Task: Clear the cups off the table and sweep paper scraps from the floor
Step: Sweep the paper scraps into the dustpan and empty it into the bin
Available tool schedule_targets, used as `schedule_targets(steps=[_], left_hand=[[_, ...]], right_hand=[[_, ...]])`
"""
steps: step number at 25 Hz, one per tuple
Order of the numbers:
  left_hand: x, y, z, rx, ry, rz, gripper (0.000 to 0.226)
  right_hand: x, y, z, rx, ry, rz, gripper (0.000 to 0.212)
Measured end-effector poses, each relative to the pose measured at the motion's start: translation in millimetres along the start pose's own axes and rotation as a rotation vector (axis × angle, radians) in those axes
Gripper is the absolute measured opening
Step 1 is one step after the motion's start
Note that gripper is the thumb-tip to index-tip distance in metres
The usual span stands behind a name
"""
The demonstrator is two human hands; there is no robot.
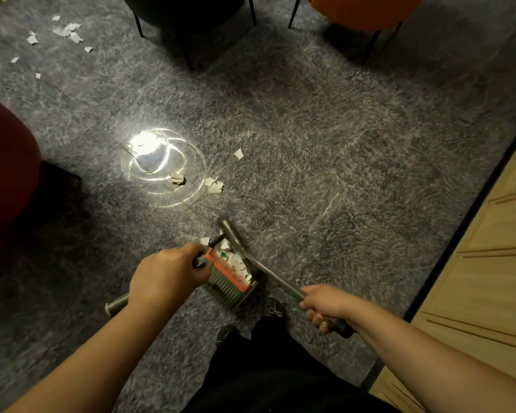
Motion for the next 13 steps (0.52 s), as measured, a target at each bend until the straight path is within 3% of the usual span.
schedule_targets(steps=[3,8,13], left_hand=[[3,6,13,-0.008,-0.003,0.007,0.028],[9,25,40,0.004,0.002,0.001,0.026],[10,40,68,-0.015,0.032,0.011,0.03]], right_hand=[[19,9,1,-0.014,0.03,0.044,0.053],[34,26,3,-0.033,-0.015,0.021,0.029],[48,35,14,-0.093,0.003,-0.058,0.047]])
Point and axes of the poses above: each hand's wrist, its own y-axis away from the middle knuckle, its own x-axis out of the palm, z = x × y, the point moved 8 cm from there along -y, towards the middle knuckle, and after that the axes turned 15 degrees about -x, right-handed, at the moved point
